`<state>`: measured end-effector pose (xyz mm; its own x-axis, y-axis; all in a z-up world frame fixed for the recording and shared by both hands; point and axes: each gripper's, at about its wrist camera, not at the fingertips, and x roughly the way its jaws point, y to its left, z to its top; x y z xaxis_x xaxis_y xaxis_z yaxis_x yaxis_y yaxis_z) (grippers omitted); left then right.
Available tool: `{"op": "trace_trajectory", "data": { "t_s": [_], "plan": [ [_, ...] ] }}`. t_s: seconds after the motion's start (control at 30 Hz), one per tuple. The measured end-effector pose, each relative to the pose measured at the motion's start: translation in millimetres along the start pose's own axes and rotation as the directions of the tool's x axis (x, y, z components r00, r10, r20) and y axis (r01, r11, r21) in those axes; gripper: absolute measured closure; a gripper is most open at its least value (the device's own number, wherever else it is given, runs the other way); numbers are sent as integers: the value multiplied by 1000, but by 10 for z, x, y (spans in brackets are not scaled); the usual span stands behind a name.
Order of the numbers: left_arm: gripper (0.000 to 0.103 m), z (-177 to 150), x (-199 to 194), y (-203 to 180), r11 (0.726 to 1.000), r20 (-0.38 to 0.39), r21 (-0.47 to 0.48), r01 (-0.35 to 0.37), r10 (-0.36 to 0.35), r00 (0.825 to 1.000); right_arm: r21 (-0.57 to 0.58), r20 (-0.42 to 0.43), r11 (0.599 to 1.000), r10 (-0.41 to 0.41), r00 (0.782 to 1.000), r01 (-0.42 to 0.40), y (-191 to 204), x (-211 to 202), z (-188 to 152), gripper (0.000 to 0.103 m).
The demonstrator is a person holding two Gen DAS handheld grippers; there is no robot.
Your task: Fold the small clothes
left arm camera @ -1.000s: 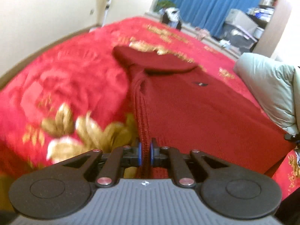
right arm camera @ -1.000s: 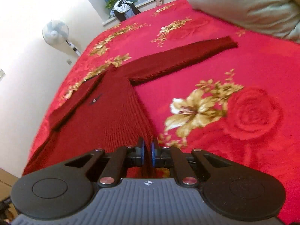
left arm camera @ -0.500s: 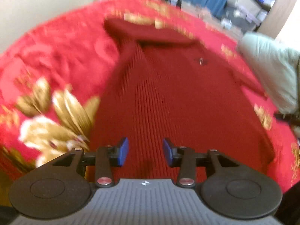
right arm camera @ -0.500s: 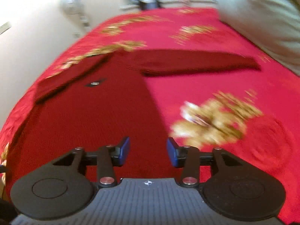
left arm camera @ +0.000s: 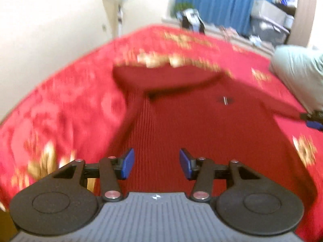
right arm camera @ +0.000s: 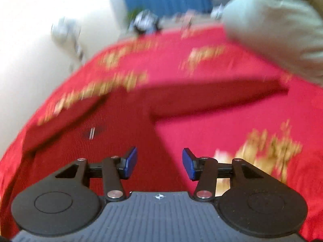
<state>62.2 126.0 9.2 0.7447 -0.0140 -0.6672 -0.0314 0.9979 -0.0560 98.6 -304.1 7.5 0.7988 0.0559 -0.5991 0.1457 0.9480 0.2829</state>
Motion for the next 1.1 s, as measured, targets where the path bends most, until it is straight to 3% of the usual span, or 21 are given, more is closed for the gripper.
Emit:
{"op": "trace_trajectory", "data": {
  "t_s": [0.07, 0.2, 0.33, 0.47, 0.67, 0.73, 0.83, 0.87, 0.9, 0.93, 1.03, 1.1],
  "plan": [
    [49, 255, 41, -202, 1000, 44, 1, -16, 16, 999, -3, 66, 1000, 5, 998, -5, -24, -3, 95, 51],
    [48, 801, 378, -703, 999, 63, 33, 19, -21, 998, -74, 107, 997, -16, 994, 24, 7, 43, 189, 50],
    [46, 1139, 867, -1208, 995, 71, 89, 45, -51, 996, -146, 66, 987, -53, 996, 63, 34, 106, 156, 48],
    [46, 1354, 1630, -1587, 994, 18, 75, 81, -83, 996, -186, 29, 980, -72, 997, 76, 34, 174, 124, 48],
    [43, 1579, 2528, -1939, 998, 24, 58, 27, -28, 999, -189, 1, 978, -87, 996, 86, -47, 295, 168, 48],
    [43, 1633, 2812, -2011, 999, -7, 47, 20, -20, 1000, -211, -5, 974, -86, 996, 83, -22, 331, 152, 48],
    [43, 1622, 3139, -2104, 994, -41, 104, -42, 46, 998, -240, -7, 968, -76, 997, 72, -7, 371, 119, 48],
    [54, 1609, 3259, -2144, 985, -65, 165, -59, 70, 995, -250, -11, 966, -78, 997, 73, -8, 390, 105, 48],
    [75, 1592, 3350, -2151, 971, -84, 227, -71, 92, 992, -257, -18, 963, -84, 996, 77, -15, 416, 93, 48],
    [87, 1570, 3329, -2123, 959, -76, 271, -86, 110, 991, -262, -28, 962, -91, 995, 80, -21, 446, 81, 48],
    [92, 1670, 3045, -1784, 959, 12, 272, -78, 78, 997, -267, -45, 961, -94, 995, 78, -31, 503, 84, 48],
    [93, 1739, 2659, -1354, 965, 106, 226, -132, 111, 988, -269, -44, 960, -92, 995, 76, -29, 507, 88, 48]
  ]
}}
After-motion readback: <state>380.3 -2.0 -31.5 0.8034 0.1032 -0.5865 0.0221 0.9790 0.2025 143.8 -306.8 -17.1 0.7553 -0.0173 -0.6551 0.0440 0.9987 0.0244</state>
